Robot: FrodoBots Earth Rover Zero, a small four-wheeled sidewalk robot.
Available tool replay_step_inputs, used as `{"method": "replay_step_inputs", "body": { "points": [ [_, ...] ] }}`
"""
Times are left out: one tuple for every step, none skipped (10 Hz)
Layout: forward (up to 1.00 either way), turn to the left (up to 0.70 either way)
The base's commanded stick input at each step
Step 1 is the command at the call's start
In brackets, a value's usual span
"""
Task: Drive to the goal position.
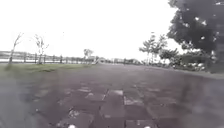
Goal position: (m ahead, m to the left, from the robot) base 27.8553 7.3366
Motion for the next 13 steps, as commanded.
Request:
{"method": "replay_step_inputs", "body": {
  "points": [
    [1.00,0.00],
    [1.00,0.00],
    [1.00,0.00],
    [1.00,0.00],
    [1.00,0.00],
    [1.00,0.00],
    [1.00,0.00],
    [1.00,0.00],
    [1.00,0.00],
    [1.00,0.00],
    [1.00,0.00],
    [1.00,0.00],
    [1.00,0.00]
  ]
}}
